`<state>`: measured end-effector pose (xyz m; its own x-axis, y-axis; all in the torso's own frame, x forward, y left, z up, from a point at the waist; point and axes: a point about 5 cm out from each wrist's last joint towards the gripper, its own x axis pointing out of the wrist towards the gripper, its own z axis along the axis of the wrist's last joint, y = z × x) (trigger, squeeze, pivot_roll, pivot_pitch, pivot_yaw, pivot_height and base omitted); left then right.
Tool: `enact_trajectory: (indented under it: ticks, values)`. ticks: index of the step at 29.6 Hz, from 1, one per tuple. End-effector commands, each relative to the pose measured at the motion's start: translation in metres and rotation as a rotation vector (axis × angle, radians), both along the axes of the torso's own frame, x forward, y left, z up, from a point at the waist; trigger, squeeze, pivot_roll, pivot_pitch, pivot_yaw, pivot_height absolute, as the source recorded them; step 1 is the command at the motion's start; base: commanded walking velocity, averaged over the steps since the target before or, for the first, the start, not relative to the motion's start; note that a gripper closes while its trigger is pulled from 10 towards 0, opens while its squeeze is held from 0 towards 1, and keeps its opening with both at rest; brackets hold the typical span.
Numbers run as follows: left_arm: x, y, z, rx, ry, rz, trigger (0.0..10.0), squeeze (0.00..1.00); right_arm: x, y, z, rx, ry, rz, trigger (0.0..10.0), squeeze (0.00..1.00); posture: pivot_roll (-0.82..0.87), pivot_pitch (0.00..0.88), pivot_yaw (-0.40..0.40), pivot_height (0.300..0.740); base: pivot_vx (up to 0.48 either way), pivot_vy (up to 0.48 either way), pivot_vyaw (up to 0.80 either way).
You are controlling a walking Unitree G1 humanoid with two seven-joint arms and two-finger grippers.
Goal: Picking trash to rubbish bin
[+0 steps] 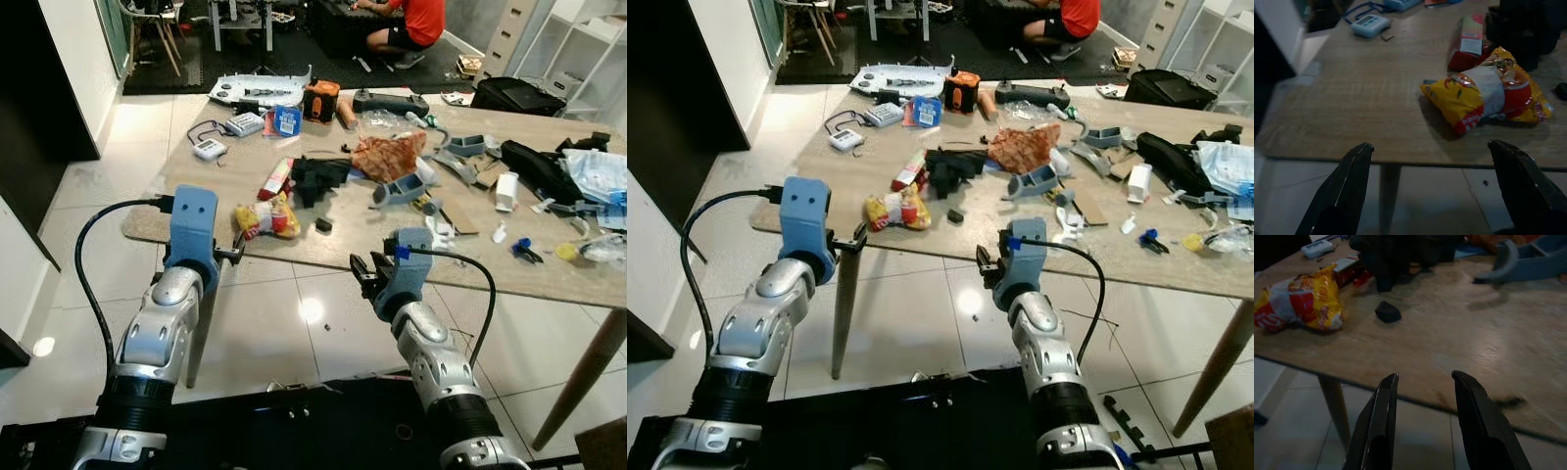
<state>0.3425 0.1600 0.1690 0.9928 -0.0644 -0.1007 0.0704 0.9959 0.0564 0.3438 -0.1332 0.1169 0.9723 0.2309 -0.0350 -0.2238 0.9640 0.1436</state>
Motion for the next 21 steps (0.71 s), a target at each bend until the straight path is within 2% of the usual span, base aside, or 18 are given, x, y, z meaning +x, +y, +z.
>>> enact_trajectory:
  ticks: [1, 19, 21]
  values:
    - [-0.0004, -0.0015, -0.0036, -0.006, 0.023, 0.001, 10.0, 0.0, -0.0016, -0.001, -0.0034, -0.003, 0.017, 0.0, 10.0, 0.0, 0.04, 0.092, -0.038, 0.74, 0.0, 0.0, 0.0]
    - [-0.0016, 0.0003, -0.0021, -0.025, 0.037, -0.001, 10.0, 0.0, -0.0022, -0.0001, -0.0036, -0.002, 0.022, 0.013, 10.0, 0.0, 0.04, 0.075, -0.046, 0.74, 0.0, 0.0, 0.0]
    - [-0.0017, 0.0005, -0.0012, -0.04, 0.033, 0.0, 10.0, 0.0, -0.002, 0.0, -0.0035, -0.002, 0.022, 0.014, 10.0, 0.0, 0.04, 0.075, -0.046, 0.74, 0.27, 0.0, 0.0]
